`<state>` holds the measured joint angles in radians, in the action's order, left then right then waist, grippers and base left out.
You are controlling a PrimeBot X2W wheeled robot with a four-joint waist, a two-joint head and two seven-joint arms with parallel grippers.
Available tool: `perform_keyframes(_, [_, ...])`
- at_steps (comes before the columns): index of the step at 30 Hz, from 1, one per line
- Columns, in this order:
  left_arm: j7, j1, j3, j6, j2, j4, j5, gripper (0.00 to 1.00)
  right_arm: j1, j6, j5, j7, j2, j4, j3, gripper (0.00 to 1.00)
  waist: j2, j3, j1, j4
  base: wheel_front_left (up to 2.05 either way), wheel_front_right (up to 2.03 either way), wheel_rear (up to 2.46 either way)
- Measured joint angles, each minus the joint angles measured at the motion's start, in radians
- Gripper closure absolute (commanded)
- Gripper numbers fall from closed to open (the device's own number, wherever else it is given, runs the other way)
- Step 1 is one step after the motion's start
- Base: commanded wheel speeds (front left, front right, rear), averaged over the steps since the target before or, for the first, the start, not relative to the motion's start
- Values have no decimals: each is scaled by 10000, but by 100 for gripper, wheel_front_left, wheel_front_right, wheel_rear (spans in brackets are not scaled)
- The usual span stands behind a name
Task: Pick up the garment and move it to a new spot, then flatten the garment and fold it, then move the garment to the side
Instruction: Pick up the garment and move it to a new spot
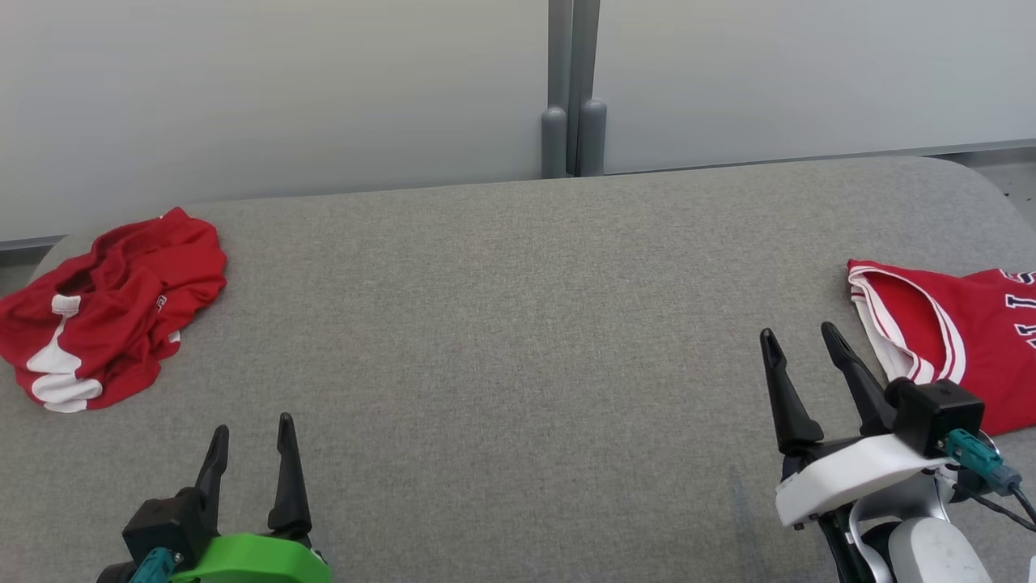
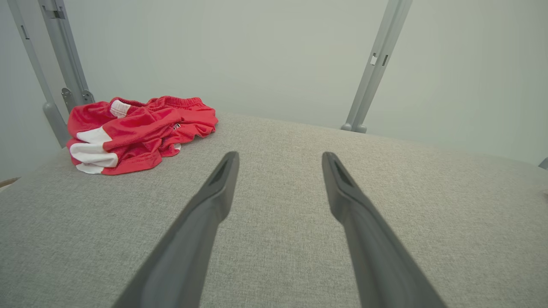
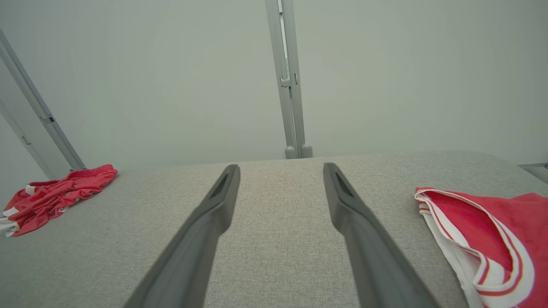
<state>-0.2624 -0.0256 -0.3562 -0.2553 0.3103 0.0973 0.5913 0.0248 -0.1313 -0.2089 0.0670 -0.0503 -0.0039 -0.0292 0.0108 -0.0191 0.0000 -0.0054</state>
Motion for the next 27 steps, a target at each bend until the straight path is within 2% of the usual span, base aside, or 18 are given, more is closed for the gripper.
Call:
perform_keyframes(7, [0, 24, 46, 13, -38, 27, -52, 0, 1, 0, 59, -134, 0, 0, -27, 0, 0, 53, 0, 127, 0, 0, 0])
perform_keyframes(13, [-2, 241, 236, -15, -8, -52, -123, 0, 150, 2, 307, -249, -2, -180, -50, 0, 0, 151, 0, 618, 0, 0, 0])
perform_keyframes(19, [-2, 350, 441, -84, -61, -267, -242, 0, 470, 6, 372, -318, 4, -431, -171, 0, 0, 333, 0, 1528, 0, 0, 0])
perform_keyframes(27, [-2, 219, 951, -4, -387, -360, -414, 0, 723, 6, 566, -472, 15, -520, -293, 0, 0, 664, 0, 3068, 0, 0, 0])
